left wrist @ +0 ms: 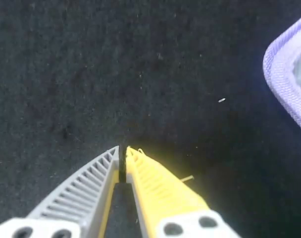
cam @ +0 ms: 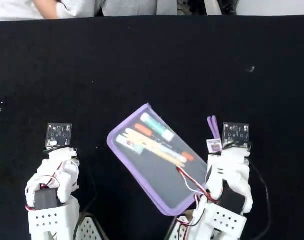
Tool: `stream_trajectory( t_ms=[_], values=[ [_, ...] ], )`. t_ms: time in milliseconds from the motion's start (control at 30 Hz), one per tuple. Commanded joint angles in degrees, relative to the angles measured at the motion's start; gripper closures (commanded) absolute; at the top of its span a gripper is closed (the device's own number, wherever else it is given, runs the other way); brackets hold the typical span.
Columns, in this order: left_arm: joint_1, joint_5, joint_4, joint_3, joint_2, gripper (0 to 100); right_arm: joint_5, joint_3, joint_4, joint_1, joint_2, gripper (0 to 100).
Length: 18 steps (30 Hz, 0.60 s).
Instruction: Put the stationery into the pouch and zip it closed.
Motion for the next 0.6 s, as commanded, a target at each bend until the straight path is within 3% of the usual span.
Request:
stream_trajectory(
  t_ms=[0, 167, 567],
  values=[
    [-0.7, 0.2, 0.0, 1.5, 0.0, 97, 0.4, -0.1, 3.6, 1.0, -5.1, 95.6],
    [-0.6, 0.3, 0.0, 1.5, 0.0, 97, 0.4, -0.1, 10.0, 1.1, -5.3, 95.8],
    [-0.5, 0.4, 0.1, 1.5, 0.0, 97, 0.4, -0.1, 9.8, 1.1, -5.2, 95.8]
  ],
)
